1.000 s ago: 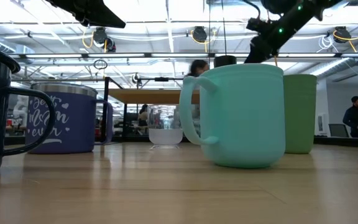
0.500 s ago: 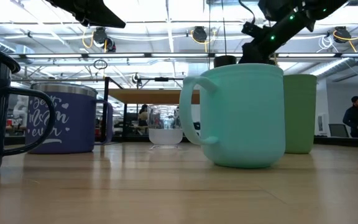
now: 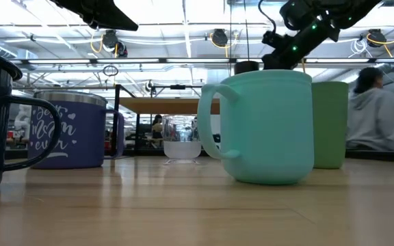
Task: Stack small to large cups/mugs on shelf
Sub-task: Put the black cup on the shelf, then put the blue mug on the shelf
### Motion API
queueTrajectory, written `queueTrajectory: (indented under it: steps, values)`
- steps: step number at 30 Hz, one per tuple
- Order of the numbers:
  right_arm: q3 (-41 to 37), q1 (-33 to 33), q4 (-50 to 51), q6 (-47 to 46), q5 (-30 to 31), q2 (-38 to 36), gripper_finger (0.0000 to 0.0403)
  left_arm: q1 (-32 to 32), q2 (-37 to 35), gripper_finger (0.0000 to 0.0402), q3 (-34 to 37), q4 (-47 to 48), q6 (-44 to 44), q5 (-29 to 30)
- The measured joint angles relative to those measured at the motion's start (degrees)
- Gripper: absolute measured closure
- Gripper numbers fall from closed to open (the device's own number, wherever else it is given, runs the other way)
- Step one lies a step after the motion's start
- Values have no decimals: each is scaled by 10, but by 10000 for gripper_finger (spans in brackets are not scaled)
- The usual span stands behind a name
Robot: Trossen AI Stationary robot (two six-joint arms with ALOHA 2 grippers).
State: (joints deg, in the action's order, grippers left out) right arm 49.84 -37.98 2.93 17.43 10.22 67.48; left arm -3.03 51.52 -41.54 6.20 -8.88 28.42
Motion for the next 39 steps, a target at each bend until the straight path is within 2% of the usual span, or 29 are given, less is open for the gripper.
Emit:
queueTrajectory:
  steps: [12, 24, 31, 39]
  values:
    - [0, -3, -55, 0, 0, 21, 279, 0, 0, 380, 0, 0, 0, 0]
    - [0, -14, -69, 4, 0, 23, 287, 0, 0, 380, 0, 1, 2, 0]
    - [0, 18, 37, -44, 0, -68, 287, 0, 0, 380, 0, 12, 6, 0]
    - [0, 120, 196, -131, 0, -179, 287, 0, 0, 380, 0, 14, 24, 0]
